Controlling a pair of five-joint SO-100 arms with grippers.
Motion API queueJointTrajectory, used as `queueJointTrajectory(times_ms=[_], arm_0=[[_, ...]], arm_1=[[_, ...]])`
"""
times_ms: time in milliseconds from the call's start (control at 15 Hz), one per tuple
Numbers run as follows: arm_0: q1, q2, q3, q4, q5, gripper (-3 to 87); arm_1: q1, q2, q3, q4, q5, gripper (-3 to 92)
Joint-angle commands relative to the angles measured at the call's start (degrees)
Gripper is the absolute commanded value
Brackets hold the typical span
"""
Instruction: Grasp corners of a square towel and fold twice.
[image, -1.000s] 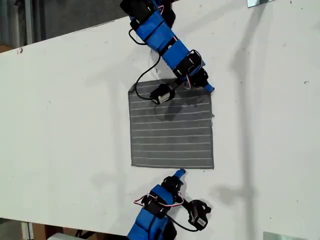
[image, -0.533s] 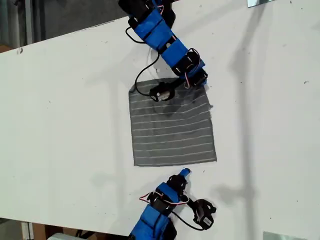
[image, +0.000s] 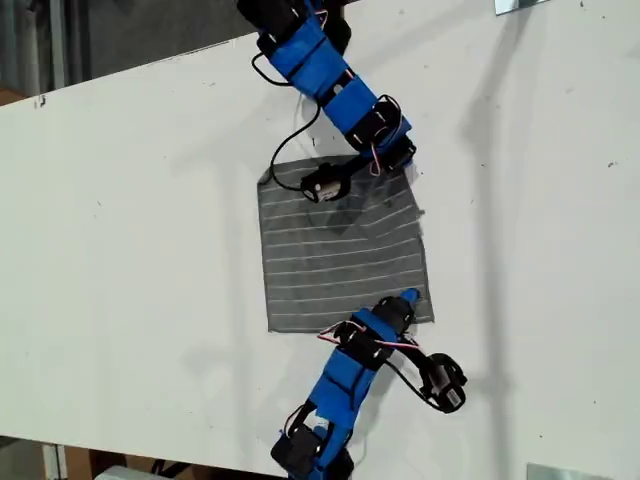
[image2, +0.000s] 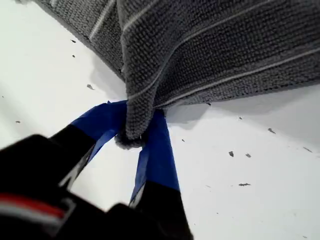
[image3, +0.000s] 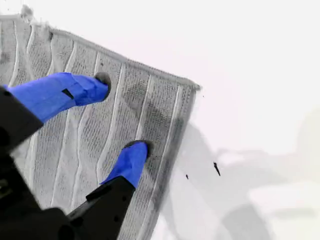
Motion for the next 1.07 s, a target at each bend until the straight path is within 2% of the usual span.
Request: queueJointTrajectory(times_ms=[0, 267, 467, 600, 800, 867, 933, 1000], arm_0=[[1.23, -0.44, -3.25, -0.18, -1.58, 23.7], [3.52, -0.79, -3.08, 4.48, -4.83, 25.1], [5.27, -1.23, -1.32, 4.57, -7.47, 25.8], [4.83, -4.57, -0.97, 0.00, -6.06, 25.9], [3.16, -9.67, -1.41, -10.81, -2.37, 24.3], [2.37, -10.37, -1.58, -13.10, -1.58, 15.9], [1.67, -10.55, -1.49, -14.06, -1.76, 0.1], [1.32, -10.46, -1.76, -14.24, -1.41, 0.0]], arm_1=[[-1.49, 2.64, -0.26, 0.00, 0.53, -0.1], [-1.76, 2.64, -0.26, -0.09, 0.79, -0.1], [-2.11, 2.72, -0.53, -0.26, 0.79, -0.1], [-2.46, 2.64, -2.11, 0.70, 0.79, -0.1], [-3.08, 2.37, -4.48, 2.99, 0.97, -0.1], [-3.08, 2.20, -5.10, 3.25, 0.97, -0.1], [-3.08, 1.85, -5.89, 3.78, 0.97, -0.1], [-3.08, 1.23, -7.21, 4.83, 0.97, -0.1]])
